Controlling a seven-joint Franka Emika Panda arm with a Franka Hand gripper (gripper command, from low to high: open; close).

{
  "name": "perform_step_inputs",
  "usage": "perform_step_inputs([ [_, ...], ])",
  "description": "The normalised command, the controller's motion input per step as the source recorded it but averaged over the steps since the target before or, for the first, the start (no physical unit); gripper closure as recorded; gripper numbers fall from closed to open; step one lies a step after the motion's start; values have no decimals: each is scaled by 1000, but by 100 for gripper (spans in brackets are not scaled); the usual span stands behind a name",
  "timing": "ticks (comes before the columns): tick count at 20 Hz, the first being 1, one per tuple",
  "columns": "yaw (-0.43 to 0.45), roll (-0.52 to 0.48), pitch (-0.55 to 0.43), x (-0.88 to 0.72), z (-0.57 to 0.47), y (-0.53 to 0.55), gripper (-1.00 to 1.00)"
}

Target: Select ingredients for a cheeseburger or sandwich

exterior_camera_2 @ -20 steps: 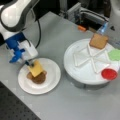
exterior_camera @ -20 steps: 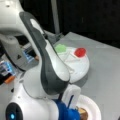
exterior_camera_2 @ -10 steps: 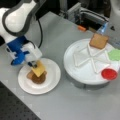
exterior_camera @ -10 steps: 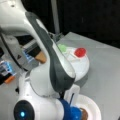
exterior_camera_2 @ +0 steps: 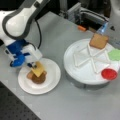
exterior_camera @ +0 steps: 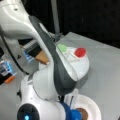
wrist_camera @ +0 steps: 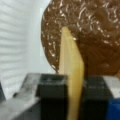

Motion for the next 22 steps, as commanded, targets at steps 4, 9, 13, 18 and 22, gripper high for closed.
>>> perform_step_inputs([
  [4,401,151,197,382,67,-265,100],
  [9,378,163,181,407,32,-210,100],
  [13,346,144,164,451,31,-169,100],
  [18,333,128,158,463,21,-208,100],
  [22,322,118,159,448,8,-253,-100],
])
